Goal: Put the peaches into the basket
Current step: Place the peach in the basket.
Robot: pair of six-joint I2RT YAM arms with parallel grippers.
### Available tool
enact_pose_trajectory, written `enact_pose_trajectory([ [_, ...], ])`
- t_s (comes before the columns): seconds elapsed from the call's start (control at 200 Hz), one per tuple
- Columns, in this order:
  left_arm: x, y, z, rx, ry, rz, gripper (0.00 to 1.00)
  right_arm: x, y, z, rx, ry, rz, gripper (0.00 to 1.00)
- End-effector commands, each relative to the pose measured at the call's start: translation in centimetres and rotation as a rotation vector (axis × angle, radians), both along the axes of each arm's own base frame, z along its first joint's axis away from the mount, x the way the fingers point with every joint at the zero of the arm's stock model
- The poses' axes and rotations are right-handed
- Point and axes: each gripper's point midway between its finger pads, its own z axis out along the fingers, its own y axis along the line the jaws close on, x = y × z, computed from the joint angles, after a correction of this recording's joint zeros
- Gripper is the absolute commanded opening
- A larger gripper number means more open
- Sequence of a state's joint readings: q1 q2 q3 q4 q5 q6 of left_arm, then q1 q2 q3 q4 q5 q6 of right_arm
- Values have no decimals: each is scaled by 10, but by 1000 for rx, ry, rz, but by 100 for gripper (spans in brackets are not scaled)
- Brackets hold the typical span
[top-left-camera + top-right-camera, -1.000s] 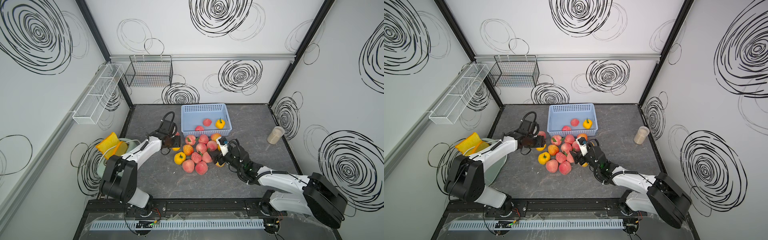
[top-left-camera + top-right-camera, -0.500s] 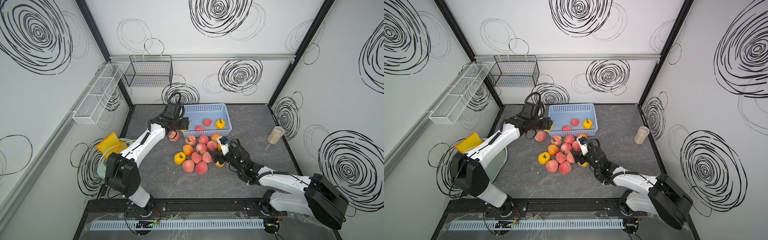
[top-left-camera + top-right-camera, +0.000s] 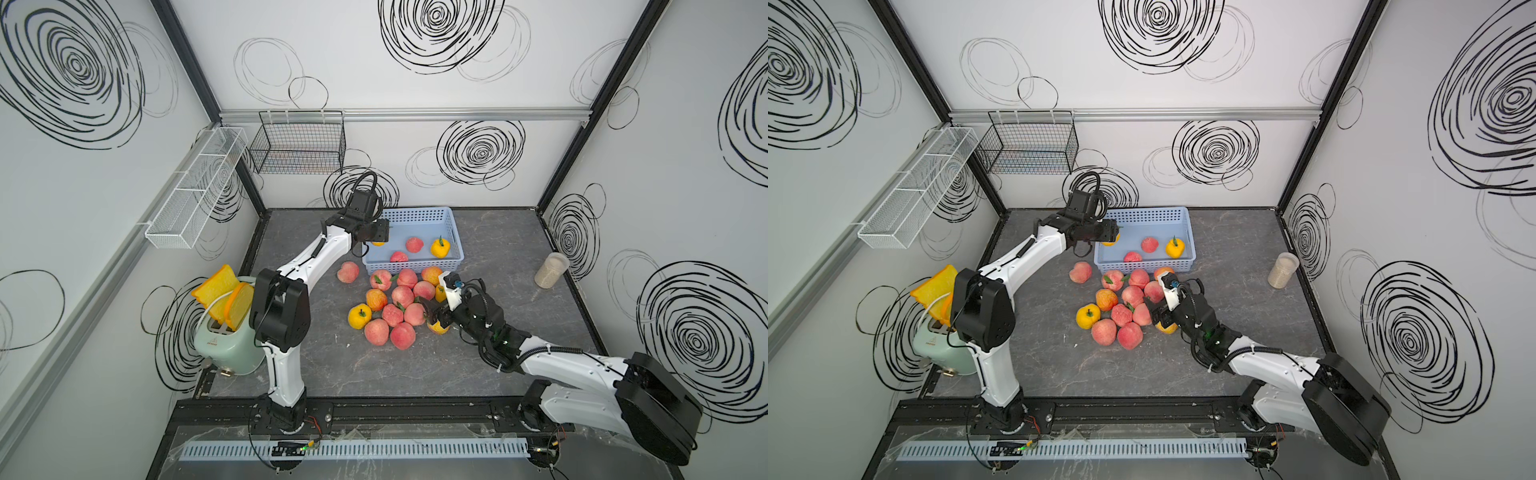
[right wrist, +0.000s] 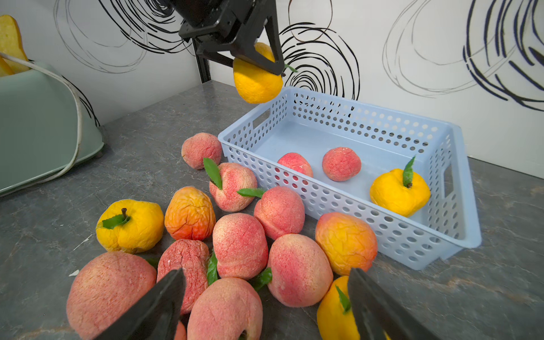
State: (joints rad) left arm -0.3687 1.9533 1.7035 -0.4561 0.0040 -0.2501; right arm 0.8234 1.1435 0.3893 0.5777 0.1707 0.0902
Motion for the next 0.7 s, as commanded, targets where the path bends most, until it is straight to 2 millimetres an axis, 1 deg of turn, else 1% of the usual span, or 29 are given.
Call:
enact_pose_trajectory([
  [0.0, 22, -9, 9, 5, -78, -12, 52, 1, -4, 11, 38, -36, -27, 90],
  [0.175, 40, -7, -20, 16, -65, 12, 52, 3, -5, 7, 32, -31, -42, 90],
  [0.33, 48, -6, -45, 52, -44, 27, 52, 4, -7, 6, 36, -35, -54, 90],
  [0.445, 48, 1, -64, 108, -18, 48, 52, 4, -8, 4, 34, -33, -58, 90],
  [0.695, 40, -1, -91, 135, 26, 34, 54, 6, -7, 3, 31, -30, -60, 91],
])
